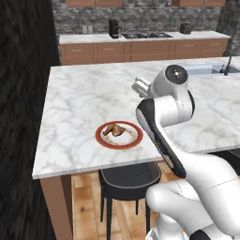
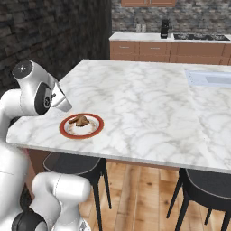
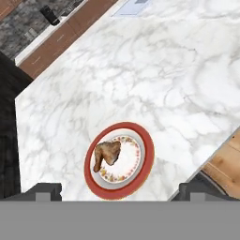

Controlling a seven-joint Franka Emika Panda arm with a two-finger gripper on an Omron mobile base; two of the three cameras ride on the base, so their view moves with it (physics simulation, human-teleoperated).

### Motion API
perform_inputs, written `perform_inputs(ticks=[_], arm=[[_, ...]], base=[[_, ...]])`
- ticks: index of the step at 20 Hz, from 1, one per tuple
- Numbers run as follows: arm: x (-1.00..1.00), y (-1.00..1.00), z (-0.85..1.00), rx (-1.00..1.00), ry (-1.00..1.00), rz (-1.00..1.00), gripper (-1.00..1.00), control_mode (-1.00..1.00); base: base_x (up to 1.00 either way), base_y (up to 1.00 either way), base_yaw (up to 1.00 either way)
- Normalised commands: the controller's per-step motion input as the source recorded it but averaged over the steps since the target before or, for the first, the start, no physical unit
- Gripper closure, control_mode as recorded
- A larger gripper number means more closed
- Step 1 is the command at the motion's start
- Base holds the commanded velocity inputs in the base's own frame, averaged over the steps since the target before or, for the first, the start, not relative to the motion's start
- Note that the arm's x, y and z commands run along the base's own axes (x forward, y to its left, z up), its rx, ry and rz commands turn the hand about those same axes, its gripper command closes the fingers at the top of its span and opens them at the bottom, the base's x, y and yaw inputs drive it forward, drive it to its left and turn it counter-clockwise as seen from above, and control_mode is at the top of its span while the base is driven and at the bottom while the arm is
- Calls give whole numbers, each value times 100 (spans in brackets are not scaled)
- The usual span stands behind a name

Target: Take the cheese, chicken drumstick, and corn from the fridge and place them on the plate on the dining counter to create an appetizer plate.

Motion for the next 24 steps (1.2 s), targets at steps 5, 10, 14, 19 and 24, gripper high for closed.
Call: perform_inputs(ticks=[5,10,14,19,24], arm=[[-96,-13,9,-3,-9,28,-100,-100],[-82,-38,0,-7,-11,24,-100,-100],[-47,-43,0,-6,-6,14,-100,-100],[2,0,0,-1,0,0,-100,-100],[4,0,0,0,0,0,-100,100]], base=[[0,0,0],[0,0,0],[0,0,0],[0,0,0],[-4,0,-1]])
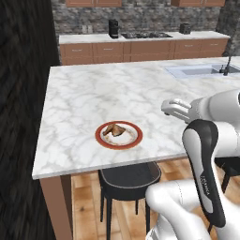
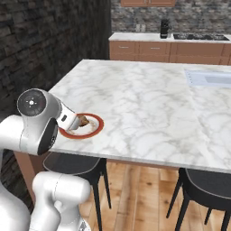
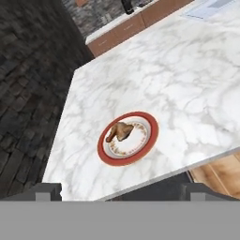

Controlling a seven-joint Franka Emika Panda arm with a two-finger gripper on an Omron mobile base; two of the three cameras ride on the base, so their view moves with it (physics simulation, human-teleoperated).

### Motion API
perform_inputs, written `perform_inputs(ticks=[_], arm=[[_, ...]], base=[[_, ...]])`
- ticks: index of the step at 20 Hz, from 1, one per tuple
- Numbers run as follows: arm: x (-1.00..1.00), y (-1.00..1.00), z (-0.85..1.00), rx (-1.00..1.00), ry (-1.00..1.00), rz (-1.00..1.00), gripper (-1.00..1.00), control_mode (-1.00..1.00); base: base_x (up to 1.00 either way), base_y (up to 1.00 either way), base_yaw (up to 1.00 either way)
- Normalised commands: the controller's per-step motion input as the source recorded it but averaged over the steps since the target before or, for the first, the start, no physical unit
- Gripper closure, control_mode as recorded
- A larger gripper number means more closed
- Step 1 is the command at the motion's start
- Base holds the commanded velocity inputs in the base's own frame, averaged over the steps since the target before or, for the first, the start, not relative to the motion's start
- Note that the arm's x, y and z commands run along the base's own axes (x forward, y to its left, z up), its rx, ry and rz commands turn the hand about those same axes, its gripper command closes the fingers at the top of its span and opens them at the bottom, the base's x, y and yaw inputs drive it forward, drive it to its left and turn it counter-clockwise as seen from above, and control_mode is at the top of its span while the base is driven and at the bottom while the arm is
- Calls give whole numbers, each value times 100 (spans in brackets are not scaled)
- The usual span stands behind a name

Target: Take the cheese, chicken drumstick, and corn from the fridge and place them on the plate on the dining counter to create an appetizer plate.

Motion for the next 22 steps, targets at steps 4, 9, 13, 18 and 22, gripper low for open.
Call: perform_inputs(ticks=[4,9,13,18,22], arm=[[0,0,0,0,0,0,-100,100],[0,0,0,0,0,0,-100,100],[0,0,0,0,0,0,-100,100],[0,0,0,0,0,0,-100,100],[0,0,0,0,0,0,-100,100]], base=[[-42,-2,-20],[-58,-34,-38],[-25,-56,-57],[-1,-57,-64],[0,-53,-67]])
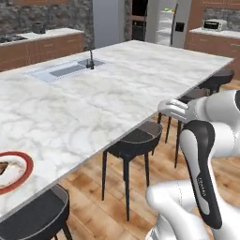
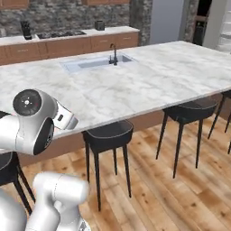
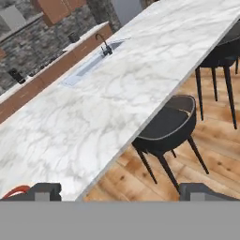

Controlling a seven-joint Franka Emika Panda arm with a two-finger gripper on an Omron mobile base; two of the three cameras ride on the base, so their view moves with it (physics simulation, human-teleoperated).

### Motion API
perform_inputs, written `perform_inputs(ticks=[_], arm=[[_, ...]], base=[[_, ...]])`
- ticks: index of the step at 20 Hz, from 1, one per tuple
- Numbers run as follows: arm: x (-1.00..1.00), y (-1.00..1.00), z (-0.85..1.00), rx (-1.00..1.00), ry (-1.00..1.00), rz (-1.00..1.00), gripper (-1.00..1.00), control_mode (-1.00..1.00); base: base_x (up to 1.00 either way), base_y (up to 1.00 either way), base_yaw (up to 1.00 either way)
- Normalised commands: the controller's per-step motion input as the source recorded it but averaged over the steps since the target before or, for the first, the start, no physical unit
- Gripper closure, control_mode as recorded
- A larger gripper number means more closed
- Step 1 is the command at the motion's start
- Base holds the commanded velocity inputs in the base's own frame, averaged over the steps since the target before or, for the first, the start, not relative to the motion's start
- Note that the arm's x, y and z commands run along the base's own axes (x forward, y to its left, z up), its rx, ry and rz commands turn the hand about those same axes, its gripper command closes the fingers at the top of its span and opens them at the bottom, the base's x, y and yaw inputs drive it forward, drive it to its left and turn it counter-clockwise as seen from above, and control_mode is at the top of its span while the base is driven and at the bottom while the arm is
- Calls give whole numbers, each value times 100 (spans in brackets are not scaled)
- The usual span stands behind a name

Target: Take the cheese, chicken drumstick, and corn from the fridge and place them on the plate on the dining counter to create an appetizer plate.

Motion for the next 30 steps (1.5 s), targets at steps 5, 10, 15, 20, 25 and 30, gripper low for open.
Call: perform_inputs(ticks=[5,10,15,20,25,30], arm=[[0,0,0,0,0,0,-100,100],[0,0,0,0,0,0,-100,100],[0,0,0,0,0,0,-100,100],[0,0,0,0,0,0,-100,100],[0,0,0,0,0,0,-100,100],[0,0,0,0,0,0,-100,100]], base=[[2,-62,-64],[48,-89,-55],[90,-86,-41],[98,-72,-34],[100,-43,-33],[100,-10,-28]])
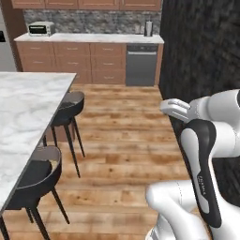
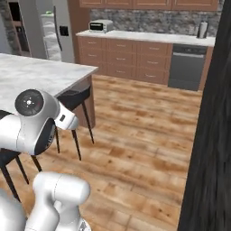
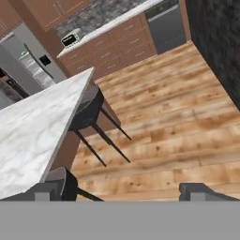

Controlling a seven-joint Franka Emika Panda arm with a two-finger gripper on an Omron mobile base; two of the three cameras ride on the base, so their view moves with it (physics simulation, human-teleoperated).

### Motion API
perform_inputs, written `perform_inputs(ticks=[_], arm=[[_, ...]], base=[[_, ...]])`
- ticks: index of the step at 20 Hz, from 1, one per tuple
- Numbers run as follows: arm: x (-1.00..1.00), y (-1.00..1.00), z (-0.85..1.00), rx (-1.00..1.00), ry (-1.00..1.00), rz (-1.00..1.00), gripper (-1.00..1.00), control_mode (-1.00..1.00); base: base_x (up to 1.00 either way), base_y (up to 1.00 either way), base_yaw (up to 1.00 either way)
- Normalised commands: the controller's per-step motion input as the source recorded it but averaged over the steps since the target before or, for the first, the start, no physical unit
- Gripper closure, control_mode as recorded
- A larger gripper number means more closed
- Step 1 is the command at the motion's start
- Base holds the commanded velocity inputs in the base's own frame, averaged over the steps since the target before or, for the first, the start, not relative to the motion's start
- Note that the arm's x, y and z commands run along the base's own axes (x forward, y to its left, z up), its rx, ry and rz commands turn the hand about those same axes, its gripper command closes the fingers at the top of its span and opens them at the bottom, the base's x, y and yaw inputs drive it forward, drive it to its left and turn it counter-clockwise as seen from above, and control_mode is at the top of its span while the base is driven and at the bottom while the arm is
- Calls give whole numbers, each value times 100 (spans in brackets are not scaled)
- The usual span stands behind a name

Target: Take the cheese, chicken drumstick, and corn from the fridge and place them on the plate on the dining counter to create an appetizer plate.

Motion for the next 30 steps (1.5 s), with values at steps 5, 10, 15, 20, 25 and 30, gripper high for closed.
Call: perform_inputs(ticks=[5,10,15,20,25,30], arm=[[0,0,0,0,0,0,-100,100],[0,0,0,0,0,0,-100,100],[0,0,0,0,0,0,-100,100],[0,0,0,0,0,0,-100,100],[0,0,0,0,0,0,-100,100],[0,0,0,0,0,0,-100,100]], base=[[100,-14,-9],[100,-24,0],[100,-8,-4],[100,0,-13],[100,2,-16],[100,0,-3]])
